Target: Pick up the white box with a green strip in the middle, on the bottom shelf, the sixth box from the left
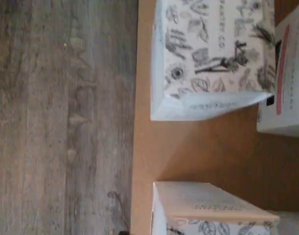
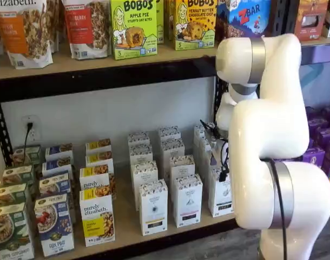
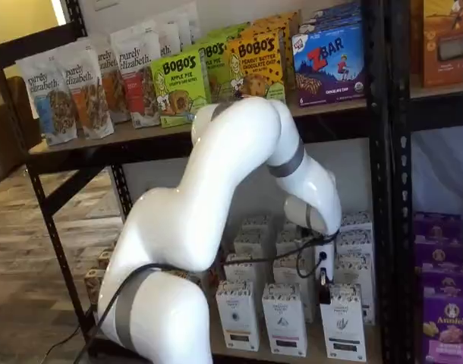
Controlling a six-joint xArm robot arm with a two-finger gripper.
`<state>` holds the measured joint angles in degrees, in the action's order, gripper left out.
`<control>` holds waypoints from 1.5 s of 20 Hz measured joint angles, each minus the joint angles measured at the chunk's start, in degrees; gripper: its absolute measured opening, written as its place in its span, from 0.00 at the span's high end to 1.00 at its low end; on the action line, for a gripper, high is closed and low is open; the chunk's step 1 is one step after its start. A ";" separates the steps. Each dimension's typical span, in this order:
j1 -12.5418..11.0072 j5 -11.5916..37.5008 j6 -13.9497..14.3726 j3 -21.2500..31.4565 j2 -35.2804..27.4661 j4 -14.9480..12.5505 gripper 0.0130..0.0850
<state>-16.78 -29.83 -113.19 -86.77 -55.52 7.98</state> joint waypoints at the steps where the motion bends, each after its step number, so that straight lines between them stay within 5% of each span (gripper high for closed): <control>1: -0.03 -0.31 0.77 -1.19 -0.94 -0.91 0.00; 14: 0.26 -4.90 13.59 -11.22 -8.66 -15.73 0.00; 30: 0.64 -3.08 16.28 -12.82 -11.36 -18.38 0.06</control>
<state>-16.13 -32.91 -96.91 -99.60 -66.88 -10.40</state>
